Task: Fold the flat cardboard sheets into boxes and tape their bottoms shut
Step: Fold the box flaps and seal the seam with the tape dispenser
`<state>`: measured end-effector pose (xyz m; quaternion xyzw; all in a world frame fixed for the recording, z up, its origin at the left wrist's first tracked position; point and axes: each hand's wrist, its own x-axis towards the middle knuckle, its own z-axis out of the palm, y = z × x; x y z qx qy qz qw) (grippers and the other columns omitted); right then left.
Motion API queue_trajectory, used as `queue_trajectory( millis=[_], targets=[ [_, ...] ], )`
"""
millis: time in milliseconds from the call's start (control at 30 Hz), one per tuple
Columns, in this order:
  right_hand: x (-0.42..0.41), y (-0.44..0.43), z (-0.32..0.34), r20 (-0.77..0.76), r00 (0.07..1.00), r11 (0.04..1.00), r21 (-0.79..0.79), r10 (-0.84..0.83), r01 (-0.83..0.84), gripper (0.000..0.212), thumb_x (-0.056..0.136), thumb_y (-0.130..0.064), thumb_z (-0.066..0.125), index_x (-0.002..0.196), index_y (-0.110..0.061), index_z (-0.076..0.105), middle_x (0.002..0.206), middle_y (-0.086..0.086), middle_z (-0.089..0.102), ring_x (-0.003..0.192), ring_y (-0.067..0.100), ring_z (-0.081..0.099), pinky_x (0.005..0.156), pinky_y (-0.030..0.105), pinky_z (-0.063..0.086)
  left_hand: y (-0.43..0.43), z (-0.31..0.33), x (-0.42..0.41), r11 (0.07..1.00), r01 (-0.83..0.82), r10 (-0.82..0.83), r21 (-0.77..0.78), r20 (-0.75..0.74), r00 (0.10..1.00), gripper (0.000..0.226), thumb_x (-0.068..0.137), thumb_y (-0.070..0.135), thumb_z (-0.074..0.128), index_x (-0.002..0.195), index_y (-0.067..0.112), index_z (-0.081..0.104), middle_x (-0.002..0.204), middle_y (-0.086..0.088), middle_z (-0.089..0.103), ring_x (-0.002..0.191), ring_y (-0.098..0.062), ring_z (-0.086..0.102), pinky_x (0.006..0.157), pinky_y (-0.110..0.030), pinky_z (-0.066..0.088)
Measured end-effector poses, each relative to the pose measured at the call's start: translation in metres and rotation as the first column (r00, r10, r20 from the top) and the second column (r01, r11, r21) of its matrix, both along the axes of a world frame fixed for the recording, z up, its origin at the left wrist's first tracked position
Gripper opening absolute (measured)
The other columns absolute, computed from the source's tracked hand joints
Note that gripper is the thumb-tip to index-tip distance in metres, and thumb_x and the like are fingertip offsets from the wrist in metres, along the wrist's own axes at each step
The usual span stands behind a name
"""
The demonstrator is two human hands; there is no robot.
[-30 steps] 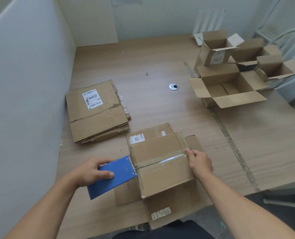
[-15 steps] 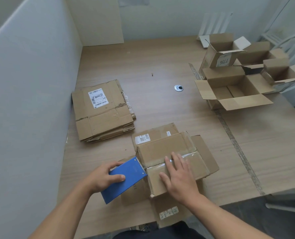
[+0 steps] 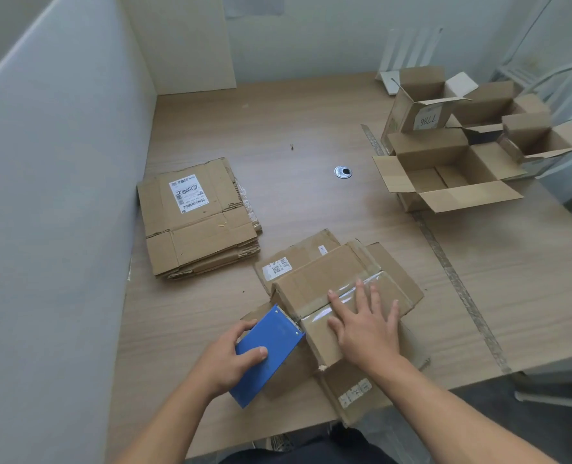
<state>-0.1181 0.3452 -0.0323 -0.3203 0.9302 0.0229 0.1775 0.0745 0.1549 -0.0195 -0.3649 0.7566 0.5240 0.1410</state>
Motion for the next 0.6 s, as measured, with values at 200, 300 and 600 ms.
queue_trajectory(
  millis=[200,300,600],
  targets=[
    [0.030,-0.009,-0.009,0.037,0.987,0.984,-0.091,0.155,-0.152,0.071,0.093,-0.069,0.003,0.156,-0.038,0.005,0.162,0.016,-0.014,0.149,0.042,-0.012,0.117,0.052,-0.010,0.019,-0.006,0.006,0.997,-0.060,0.061,0.040,-0.041,0.997,0.060,0.064,0.064,0.062,0.122,0.052,0.053,0.106,0.014,0.071,0.087,-0.004,0.069,0.081,-0.030,0.053],
    [0.028,-0.003,-0.013,0.104,0.963,0.969,-0.046,0.247,-0.244,0.088,0.073,-0.076,-0.013,0.152,-0.040,-0.016,0.151,0.012,-0.039,0.142,0.035,-0.036,0.113,0.048,-0.024,0.023,-0.007,0.009,0.997,-0.068,0.069,0.029,-0.031,0.997,0.059,0.068,0.063,0.061,0.125,0.053,0.051,0.108,0.014,0.070,0.090,-0.004,0.067,0.078,-0.027,0.050],
    [0.005,0.002,-0.010,0.203,0.951,0.971,-0.110,0.232,-0.214,0.053,0.101,-0.060,0.018,0.149,-0.056,-0.004,0.159,-0.002,-0.029,0.143,0.017,-0.033,0.117,0.037,-0.018,0.014,0.011,0.015,1.000,0.018,-0.018,0.003,-0.007,1.000,0.052,0.071,0.060,0.061,0.121,0.060,0.048,0.110,0.018,0.068,0.092,-0.003,0.065,0.074,-0.023,0.046]
  ],
)
